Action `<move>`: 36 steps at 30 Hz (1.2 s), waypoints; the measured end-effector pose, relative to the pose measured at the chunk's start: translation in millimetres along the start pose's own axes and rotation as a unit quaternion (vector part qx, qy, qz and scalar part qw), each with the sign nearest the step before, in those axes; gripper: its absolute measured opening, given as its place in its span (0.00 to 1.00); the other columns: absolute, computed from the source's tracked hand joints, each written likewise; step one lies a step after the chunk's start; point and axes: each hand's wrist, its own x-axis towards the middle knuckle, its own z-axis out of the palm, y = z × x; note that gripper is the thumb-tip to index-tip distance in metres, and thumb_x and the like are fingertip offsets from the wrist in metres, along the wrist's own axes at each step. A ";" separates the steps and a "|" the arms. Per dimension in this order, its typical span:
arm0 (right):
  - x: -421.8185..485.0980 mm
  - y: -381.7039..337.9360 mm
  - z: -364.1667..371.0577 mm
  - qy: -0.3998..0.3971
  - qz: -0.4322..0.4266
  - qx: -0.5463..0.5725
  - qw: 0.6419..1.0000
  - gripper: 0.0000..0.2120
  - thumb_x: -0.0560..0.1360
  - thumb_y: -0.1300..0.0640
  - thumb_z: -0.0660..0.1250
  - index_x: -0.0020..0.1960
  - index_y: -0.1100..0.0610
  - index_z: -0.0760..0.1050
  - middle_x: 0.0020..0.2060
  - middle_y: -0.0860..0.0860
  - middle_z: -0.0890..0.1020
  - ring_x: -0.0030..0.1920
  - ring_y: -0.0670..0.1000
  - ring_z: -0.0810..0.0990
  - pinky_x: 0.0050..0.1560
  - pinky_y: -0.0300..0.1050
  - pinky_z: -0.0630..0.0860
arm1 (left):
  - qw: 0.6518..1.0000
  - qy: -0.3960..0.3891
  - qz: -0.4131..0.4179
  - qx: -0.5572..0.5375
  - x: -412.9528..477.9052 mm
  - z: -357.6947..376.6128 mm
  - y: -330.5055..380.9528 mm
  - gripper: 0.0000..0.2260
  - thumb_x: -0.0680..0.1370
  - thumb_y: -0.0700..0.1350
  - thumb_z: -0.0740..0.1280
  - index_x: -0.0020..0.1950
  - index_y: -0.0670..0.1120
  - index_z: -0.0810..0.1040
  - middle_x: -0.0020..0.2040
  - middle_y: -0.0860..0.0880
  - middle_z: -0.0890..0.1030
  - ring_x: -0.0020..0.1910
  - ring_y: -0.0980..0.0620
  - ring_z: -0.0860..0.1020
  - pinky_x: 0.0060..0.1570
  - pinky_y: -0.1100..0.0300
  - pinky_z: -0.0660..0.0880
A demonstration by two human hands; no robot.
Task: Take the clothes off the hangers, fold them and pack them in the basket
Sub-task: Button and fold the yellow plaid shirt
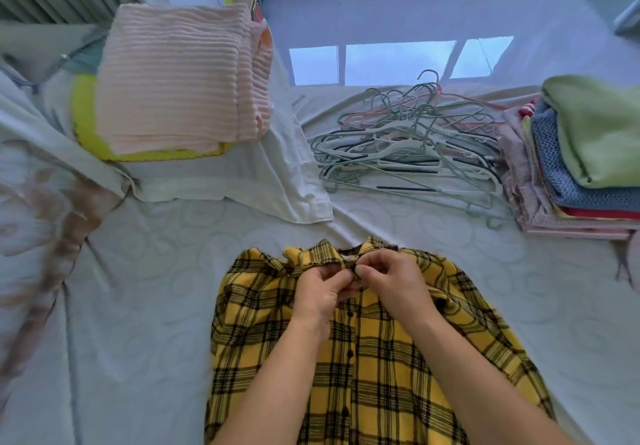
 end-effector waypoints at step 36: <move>-13.3 -6.0 7.8 0.062 -0.149 -0.288 0.944 0.08 0.75 0.55 0.65 0.51 0.57 0.77 0.44 0.49 0.79 0.45 0.50 0.76 0.44 0.43 0.72 | 0.997 -0.052 0.051 0.036 -0.7 -10.2 -9.7 0.05 0.77 0.35 0.64 0.47 0.38 0.79 0.41 0.43 0.81 0.41 0.48 0.79 0.47 0.58 0.78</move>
